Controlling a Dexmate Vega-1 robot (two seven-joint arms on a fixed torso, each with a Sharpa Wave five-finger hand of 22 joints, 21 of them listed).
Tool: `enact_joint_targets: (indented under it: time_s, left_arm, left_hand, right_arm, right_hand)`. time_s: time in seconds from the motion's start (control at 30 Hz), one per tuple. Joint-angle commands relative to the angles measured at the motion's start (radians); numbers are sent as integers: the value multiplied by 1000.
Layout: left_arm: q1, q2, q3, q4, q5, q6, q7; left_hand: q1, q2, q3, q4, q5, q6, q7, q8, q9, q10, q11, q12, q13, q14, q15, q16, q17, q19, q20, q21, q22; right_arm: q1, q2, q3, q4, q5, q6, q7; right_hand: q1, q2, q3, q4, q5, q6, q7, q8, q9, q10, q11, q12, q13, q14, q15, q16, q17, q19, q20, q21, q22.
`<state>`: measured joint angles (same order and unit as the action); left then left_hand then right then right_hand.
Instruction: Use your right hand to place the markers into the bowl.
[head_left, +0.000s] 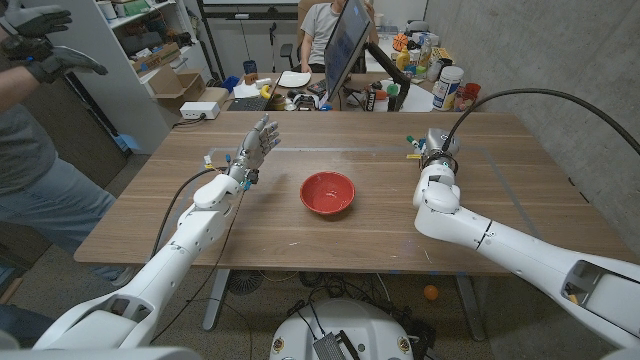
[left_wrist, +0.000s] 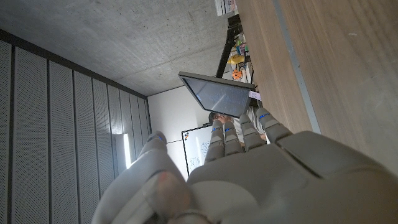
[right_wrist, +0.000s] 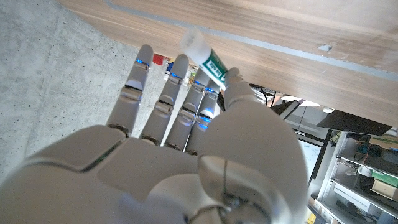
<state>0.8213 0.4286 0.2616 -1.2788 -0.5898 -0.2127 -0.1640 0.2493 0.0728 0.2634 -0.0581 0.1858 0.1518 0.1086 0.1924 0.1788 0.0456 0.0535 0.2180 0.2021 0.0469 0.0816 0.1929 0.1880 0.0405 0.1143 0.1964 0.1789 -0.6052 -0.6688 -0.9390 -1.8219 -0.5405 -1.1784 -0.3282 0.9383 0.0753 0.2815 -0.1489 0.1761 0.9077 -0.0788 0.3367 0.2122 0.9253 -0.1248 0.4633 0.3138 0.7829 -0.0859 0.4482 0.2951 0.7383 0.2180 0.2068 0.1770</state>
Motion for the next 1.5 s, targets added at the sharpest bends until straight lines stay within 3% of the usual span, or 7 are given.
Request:
enact_joint_targets:
  time_s: [0.03,0.3,1.13,1.5]
  left_arm:
    - [-7,3,3,6,-6,1,-15]
    - [-12,1,7,9,-3,-4,-20]
    - [2,4,8,-11,-7,-10,-15]
    - [2,6,9,-14,-3,-15,-11]
  left_hand:
    - [1,6,0,-6,3,0,-4,-2,3,2,-2,0,4,-2,-2,2,3,-6,1,4,3]
    - [4,9,2,-7,3,-1,-3,-2,3,1,-1,-1,4,-3,0,1,3,-7,1,4,3]
    - [8,12,5,-12,1,-1,-2,-2,3,2,0,-1,4,-4,0,1,3,-8,-3,4,3]
    - [9,12,6,-14,1,-1,-2,-2,3,1,0,-1,4,-4,-1,1,3,-8,-2,4,3]
  right_arm:
    - [-39,-50,-16,-144,-48,-53,18]
    - [-33,-84,-75,-215,-113,-89,50]
    - [-164,-162,-24,-409,-198,17,99]
    - [-213,-149,2,-425,-251,113,141]
  right_hand:
    - [12,6,3,-3,3,65,-55,3,8,1,-8,3,7,-8,5,4,5,-7,-3,-2,1]
    - [14,6,5,-3,4,67,-54,2,9,10,-5,8,11,7,1,7,6,6,-11,3,1]
    - [17,8,7,-3,5,74,-52,2,11,17,-5,13,16,16,-3,8,11,6,-11,1,1]
    - [18,9,8,-2,6,77,-53,2,11,17,-6,13,17,15,-4,7,13,4,-10,-1,1]
